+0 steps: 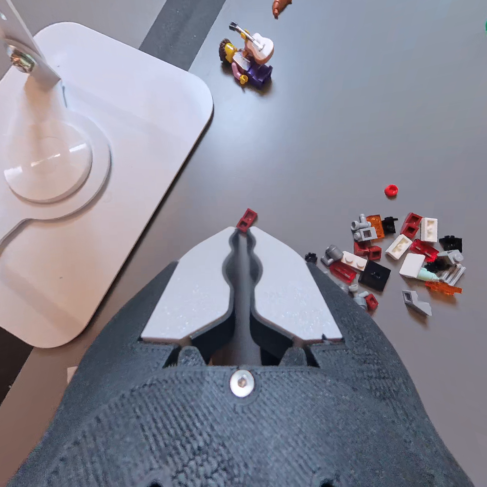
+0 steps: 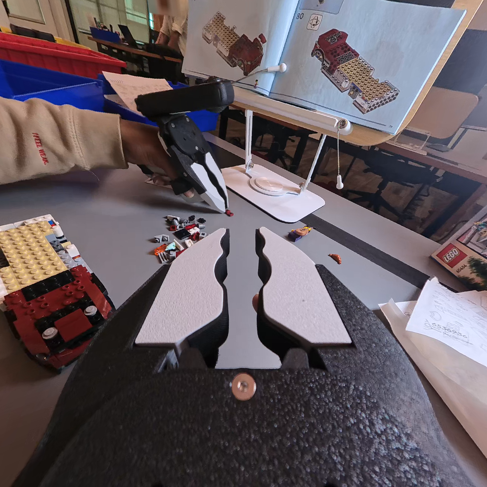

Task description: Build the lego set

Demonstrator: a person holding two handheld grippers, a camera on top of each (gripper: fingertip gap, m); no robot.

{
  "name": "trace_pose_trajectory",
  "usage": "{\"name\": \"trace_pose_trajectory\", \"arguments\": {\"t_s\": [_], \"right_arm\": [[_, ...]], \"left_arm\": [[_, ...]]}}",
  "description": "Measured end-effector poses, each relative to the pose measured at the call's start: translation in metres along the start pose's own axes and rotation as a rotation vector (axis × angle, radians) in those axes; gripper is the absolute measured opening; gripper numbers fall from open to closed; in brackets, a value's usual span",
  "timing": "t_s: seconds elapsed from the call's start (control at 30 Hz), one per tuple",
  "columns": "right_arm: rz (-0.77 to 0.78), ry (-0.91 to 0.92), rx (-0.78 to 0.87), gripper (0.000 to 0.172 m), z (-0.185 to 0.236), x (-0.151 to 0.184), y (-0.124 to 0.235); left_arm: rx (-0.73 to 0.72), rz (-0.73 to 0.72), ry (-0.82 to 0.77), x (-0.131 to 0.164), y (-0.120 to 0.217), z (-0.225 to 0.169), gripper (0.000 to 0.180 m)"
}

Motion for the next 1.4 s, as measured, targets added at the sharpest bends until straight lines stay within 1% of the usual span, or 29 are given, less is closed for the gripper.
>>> {"name": "trace_pose_trajectory", "arguments": {"t_s": [0.03,0.1,0.13,0.2,0.27,0.3,0.33,0.43,0.5,0.57,0.67,0.87,1.03,1.13,1.3,1.33,1.4], "right_arm": [[0.001,0.001,-0.001,0.019,0.0,0.0,0.0],[0.002,0.004,-0.001,0.019,0.0,0.0,0.0],[0.001,0.005,-0.002,0.019,0.0,0.0,0.0],[0.004,0.0,-0.01,0.019,0.002,0.0,0.0],[0.012,-0.002,-0.017,0.019,0.003,0.001,-0.001],[0.015,0.0,-0.019,0.019,0.004,0.002,-0.002],[0.017,0.005,-0.019,0.019,0.005,0.002,-0.002],[0.023,0.023,-0.016,0.019,0.006,0.003,-0.002],[0.025,0.029,-0.012,0.019,0.005,0.003,-0.001],[0.025,0.028,-0.011,0.019,0.004,0.003,-0.001],[0.025,0.026,-0.013,0.019,0.003,0.003,-0.001],[0.025,0.025,-0.02,0.019,0.004,0.002,-0.002],[0.025,0.03,-0.018,0.019,0.004,0.002,-0.001],[0.029,0.03,-0.019,0.019,0.004,0.003,-0.002],[0.027,0.029,-0.021,0.019,0.004,0.003,-0.002],[0.027,0.029,-0.022,0.019,0.005,0.002,-0.002],[0.028,0.03,-0.026,0.019,0.006,0.002,-0.002]], "left_arm": [[-0.006,0.019,-0.022,0.0,0.0,-0.001,0.0],[-0.041,0.033,-0.076,0.002,0.002,-0.004,0.0],[-0.027,0.033,-0.084,0.003,0.003,-0.009,0.0],[-0.016,-0.009,-0.092,0.001,0.007,-0.018,0.0],[-0.059,-0.035,-0.125,-0.003,0.011,-0.017,0.0],[-0.08,-0.03,-0.154,-0.004,0.012,-0.014,0.002],[-0.089,-0.008,-0.167,-0.005,0.011,-0.011,0.011],[-0.019,0.082,-0.165,-0.004,0.001,-0.004,0.031],[0.075,0.1,-0.197,-0.007,-0.002,-0.004,0.037],[0.158,0.14,-0.239,-0.007,-0.003,-0.004,0.039],[0.259,0.182,-0.262,-0.007,-0.005,-0.007,0.036],[0.301,0.22,-0.321,-0.009,-0.006,-0.006,0.027],[0.327,0.177,-0.357,-0.011,-0.009,-0.007,0.024],[0.345,0.17,-0.364,-0.011,-0.009,-0.009,0.018],[0.321,0.159,-0.366,-0.008,-0.007,-0.012,0.018],[0.31,0.142,-0.367,-0.008,-0.005,-0.014,0.018],[0.302,0.064,-0.365,-0.015,0.005,-0.025,0.017]]}}
Point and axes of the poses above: each gripper's, where its closed fingertips meet, y back along the fingers, x out of its underside, z = x × y across the jaws, the point moved 3 cm from there along y, back along the fingers, and after that the axes turned 5 degrees about y, right-handed, at the moved point
